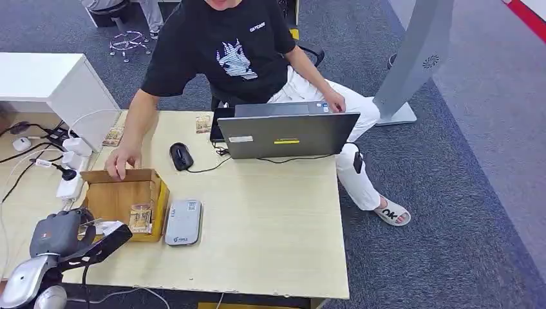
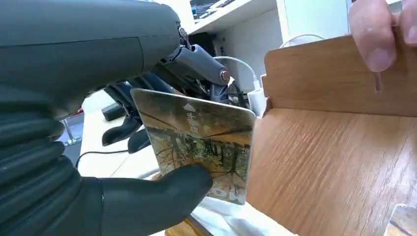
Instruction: Pass the card to the sensor for recognition and then transmit it.
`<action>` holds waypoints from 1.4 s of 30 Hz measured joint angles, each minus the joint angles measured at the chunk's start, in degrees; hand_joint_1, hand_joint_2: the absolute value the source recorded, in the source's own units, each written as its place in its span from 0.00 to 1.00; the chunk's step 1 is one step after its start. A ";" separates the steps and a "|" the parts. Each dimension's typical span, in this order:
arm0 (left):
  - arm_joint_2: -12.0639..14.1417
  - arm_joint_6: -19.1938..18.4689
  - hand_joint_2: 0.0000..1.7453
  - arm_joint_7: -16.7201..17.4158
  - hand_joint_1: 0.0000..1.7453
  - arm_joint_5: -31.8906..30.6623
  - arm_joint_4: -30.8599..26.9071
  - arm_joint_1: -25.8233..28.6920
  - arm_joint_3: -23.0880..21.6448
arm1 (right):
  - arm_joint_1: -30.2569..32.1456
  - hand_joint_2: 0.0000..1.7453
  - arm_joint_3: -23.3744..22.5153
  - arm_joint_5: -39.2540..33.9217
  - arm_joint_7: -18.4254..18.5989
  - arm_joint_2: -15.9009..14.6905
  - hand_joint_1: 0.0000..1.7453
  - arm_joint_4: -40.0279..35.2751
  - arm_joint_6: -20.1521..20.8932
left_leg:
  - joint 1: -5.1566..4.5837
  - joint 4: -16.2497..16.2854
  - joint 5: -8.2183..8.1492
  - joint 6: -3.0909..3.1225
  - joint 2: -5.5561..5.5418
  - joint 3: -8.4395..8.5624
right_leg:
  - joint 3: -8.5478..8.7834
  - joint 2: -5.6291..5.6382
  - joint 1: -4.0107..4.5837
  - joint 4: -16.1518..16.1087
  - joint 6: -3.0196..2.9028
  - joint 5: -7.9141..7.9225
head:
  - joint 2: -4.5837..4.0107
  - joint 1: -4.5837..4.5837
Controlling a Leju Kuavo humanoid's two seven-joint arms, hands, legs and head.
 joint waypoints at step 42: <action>-6.38 27.30 1.00 -10.25 1.00 2.10 -7.43 -10.21 -2.67 | -0.52 1.00 -0.61 5.35 0.13 0.09 0.00 -0.04 0.00 | -0.02 0.02 0.01 -0.01 0.00 -0.01 | -0.01 0.03 0.00 0.00 0.03 0.05 | 0.00 0.00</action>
